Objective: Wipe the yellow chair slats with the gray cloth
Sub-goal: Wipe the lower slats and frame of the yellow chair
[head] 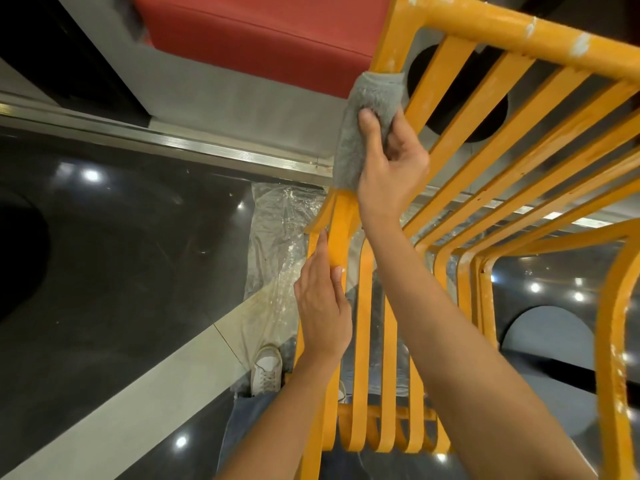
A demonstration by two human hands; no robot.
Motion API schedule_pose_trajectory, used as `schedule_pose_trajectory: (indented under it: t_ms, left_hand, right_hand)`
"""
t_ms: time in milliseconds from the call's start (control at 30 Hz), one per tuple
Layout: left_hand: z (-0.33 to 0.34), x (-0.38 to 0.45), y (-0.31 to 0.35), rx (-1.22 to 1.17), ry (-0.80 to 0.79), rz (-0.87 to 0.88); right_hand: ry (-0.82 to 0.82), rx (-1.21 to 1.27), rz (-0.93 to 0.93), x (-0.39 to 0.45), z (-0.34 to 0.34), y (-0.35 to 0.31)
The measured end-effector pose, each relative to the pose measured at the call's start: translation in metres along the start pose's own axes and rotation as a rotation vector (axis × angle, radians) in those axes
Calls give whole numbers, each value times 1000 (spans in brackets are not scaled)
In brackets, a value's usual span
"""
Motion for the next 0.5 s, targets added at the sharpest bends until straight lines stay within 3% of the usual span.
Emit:
schedule_pose_trajectory:
  t_ms: [200,400,500]
  left_hand:
    - [-1,0,-1,-36,8,9]
    - [0,1,-1,-11,4,18]
    - [0,1,-2,-19,5,14]
  right_hand:
    - [-101,-31,148,-46,-6,31]
    - [-67,11,47,0,0,-5]
    - [-65,63,125,-18,-7,16]
Point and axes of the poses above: each hand's wrist, its own x-axis towards the middle knuckle, its own z-axis out of the palm, y = z × x, the point moved 9 cm from there along x, towards the middle knuckle, and after that the axes turned 7 degrees about -y, right-handed, at the moved point
